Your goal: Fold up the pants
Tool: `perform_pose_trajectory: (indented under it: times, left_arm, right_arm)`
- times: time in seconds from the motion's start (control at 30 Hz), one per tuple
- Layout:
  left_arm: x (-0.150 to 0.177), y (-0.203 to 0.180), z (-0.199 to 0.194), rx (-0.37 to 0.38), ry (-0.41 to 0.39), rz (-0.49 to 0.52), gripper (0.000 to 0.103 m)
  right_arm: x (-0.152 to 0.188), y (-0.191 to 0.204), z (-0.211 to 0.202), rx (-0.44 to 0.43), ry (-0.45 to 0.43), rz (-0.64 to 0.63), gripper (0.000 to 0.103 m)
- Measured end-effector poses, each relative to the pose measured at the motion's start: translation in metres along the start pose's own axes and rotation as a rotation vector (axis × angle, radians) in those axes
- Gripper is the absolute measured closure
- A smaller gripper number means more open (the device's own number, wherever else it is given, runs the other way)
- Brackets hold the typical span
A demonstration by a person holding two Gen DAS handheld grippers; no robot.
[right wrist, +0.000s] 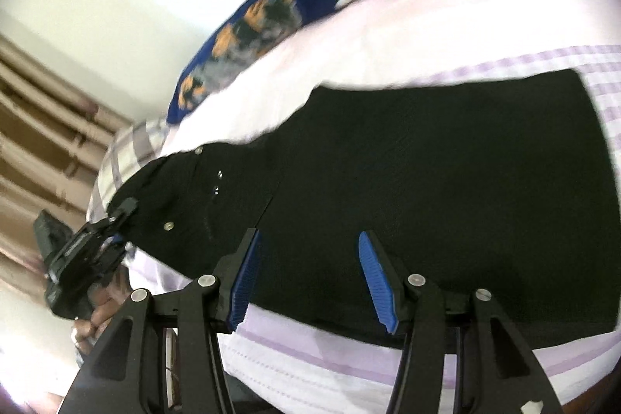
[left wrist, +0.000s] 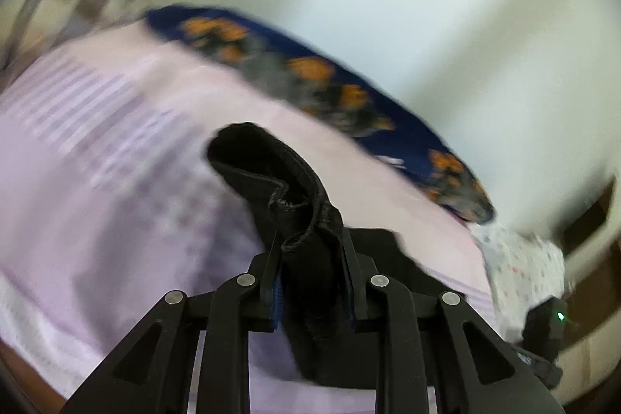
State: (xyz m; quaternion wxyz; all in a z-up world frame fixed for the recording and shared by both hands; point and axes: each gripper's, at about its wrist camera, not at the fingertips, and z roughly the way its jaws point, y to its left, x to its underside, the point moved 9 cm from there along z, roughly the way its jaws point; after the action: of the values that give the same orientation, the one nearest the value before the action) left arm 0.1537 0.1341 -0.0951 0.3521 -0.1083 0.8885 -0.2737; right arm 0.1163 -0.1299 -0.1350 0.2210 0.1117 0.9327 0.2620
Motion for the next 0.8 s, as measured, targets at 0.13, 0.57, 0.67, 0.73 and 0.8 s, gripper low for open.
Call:
perform_pose_trajectory:
  times: [0.13,0.57,0.67,0.73,0.8]
  left_arm:
    - [0.004,-0.071,0.01,0.061,0.011,0.165,0.08]
    - [0.118,-0.215,0.103,0.18,0.298,0.465,0.079]
    - [0.15,-0.217,0.127,0.142,0.392,0.495,0.077]
    - [0.168,-0.216,0.134,0.114,0.432,0.52,0.074]
    - [0.174,-0.22,0.129,0.106,0.421,0.554,0.072]
  right_arm:
    - [-0.013,-0.027,-0.029,0.02,-0.067,0.033,0.053]
    - [-0.019,-0.108,-0.088,0.042,-0.158,0.167,0.053]
    - [-0.019,-0.117,-0.095,0.042,-0.161,0.163,0.053]
    - [-0.02,-0.119,-0.096,0.047,-0.159,0.143,0.053]
    - [-0.022,-0.121,-0.098,0.058,-0.162,0.107,0.052]
